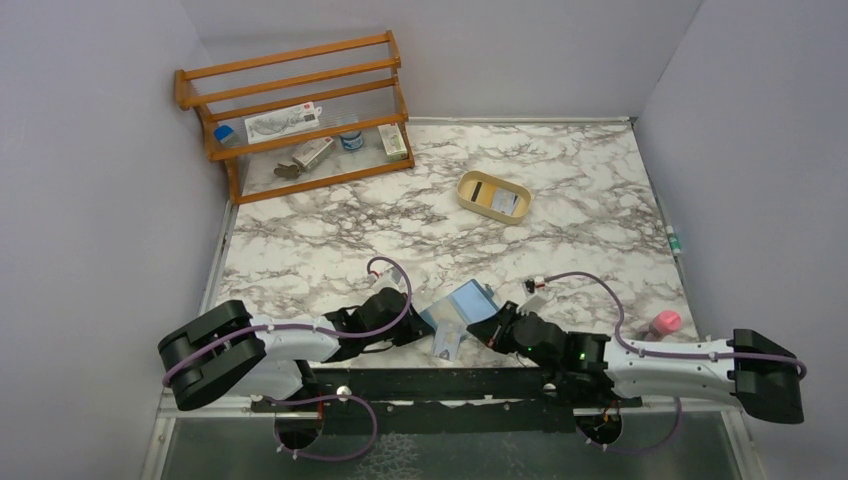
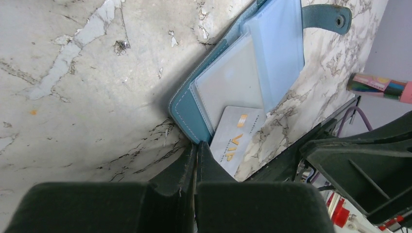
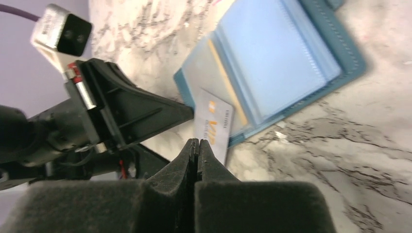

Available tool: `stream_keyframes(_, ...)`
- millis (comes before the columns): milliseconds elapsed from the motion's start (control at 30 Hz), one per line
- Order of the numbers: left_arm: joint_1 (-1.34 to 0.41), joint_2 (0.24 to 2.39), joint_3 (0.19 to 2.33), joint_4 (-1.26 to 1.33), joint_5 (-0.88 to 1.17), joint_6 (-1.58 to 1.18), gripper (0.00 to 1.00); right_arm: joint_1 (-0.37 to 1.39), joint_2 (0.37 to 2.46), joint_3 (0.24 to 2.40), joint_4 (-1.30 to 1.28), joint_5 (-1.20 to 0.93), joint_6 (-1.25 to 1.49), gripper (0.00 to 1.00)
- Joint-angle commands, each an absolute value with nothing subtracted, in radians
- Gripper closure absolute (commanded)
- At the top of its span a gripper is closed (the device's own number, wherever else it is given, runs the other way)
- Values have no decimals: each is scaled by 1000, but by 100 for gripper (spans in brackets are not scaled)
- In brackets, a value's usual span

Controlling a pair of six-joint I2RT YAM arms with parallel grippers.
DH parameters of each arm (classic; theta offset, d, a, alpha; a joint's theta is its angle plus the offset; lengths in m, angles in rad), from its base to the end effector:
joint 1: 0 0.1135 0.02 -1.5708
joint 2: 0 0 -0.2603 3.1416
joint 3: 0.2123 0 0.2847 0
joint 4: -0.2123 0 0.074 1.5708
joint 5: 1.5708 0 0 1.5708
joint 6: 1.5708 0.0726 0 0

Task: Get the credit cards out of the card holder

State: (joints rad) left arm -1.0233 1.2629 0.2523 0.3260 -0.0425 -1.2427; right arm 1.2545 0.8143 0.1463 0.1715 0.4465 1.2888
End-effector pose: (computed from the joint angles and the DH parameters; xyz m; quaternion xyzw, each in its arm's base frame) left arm 0.1345 -0.2147 0.0650 -0.1079 0.8968 -0.3801 0.1991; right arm 0.0981 0.1990 0.1111 0.1276 0.8358 0.4208 0.3288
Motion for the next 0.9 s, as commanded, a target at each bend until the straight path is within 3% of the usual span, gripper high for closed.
stream_keyframes(0,-1031,1273,235,286,-65,-1252,100,1250,861,199,38,484,1252,89)
stream_keyframes(33,-1031,1274,236,285,-65,-1252,100,1250,900,209,42,459,1240,73)
stream_keyframes(100,-1031,1280,239,285,-64,-1251,100,1250,983,230,61,398,1231,56)
stream_keyframes(267,-1031,1273,238,284,-66,-1253,100,1250,1080,206,194,311,1244,48)
stream_keyframes(867,-1092,1322,256,279,-121,-1331,100,1250,1323,157,588,206,1273,47)
